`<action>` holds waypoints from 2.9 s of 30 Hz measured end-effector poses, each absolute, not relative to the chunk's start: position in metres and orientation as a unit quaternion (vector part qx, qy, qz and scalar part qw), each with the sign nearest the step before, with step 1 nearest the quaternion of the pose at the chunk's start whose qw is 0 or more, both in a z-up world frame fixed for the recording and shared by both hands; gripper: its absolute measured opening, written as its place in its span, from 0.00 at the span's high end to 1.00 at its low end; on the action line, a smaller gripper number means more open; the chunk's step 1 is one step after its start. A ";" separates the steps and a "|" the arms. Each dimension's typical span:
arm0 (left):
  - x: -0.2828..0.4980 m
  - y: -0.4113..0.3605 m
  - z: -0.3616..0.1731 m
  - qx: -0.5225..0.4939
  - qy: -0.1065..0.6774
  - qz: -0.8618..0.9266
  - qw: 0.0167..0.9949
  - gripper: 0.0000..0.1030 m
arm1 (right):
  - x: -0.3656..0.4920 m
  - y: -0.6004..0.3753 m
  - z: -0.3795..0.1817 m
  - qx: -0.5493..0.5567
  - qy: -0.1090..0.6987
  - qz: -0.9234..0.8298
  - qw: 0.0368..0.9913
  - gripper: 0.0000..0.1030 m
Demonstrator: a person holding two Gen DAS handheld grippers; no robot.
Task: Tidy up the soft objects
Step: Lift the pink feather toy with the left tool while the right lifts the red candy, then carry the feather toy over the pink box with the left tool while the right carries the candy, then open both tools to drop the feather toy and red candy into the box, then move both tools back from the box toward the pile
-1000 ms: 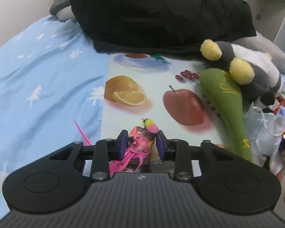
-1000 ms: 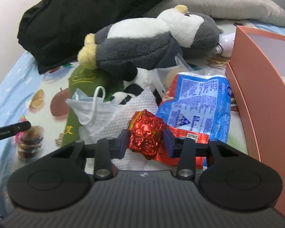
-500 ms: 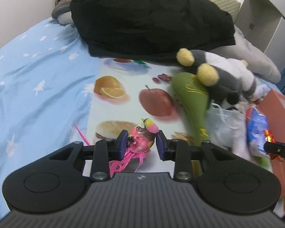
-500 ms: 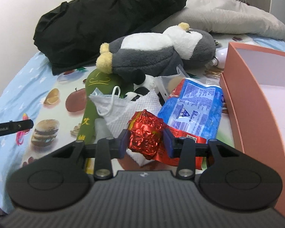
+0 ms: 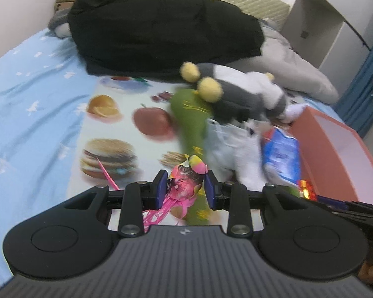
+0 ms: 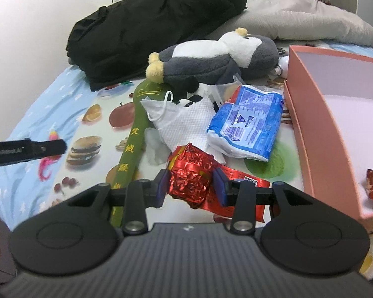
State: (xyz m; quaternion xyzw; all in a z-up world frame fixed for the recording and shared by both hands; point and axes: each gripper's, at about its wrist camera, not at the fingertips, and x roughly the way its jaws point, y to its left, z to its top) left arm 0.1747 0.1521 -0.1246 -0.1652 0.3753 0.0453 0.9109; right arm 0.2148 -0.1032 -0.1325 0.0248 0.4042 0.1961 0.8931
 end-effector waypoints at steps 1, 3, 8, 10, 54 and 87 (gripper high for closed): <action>0.172 0.145 -0.124 -0.169 0.375 0.041 0.911 0.64 | 0.212 -0.105 -0.130 0.024 0.402 0.195 0.894 0.58; 0.167 0.132 -0.124 -0.179 0.375 0.028 0.909 0.64 | 0.206 -0.111 -0.125 0.021 0.397 0.194 0.897 0.58; 0.159 0.101 -0.119 -0.178 0.378 0.000 0.908 0.64 | 0.189 -0.126 -0.119 0.025 0.397 0.192 0.897 0.58; 0.156 0.091 -0.114 -0.185 0.379 -0.014 0.907 0.64 | 0.183 -0.131 -0.115 0.024 0.396 0.193 0.897 0.58; 0.372 -0.160 -0.115 -0.160 0.471 -0.190 0.846 0.64 | 0.316 -0.359 -0.111 0.102 0.447 0.033 0.888 0.58; 0.306 -0.139 -0.042 -0.136 0.401 -0.187 0.886 0.49 | 0.271 -0.350 -0.068 0.126 0.415 0.057 0.899 0.45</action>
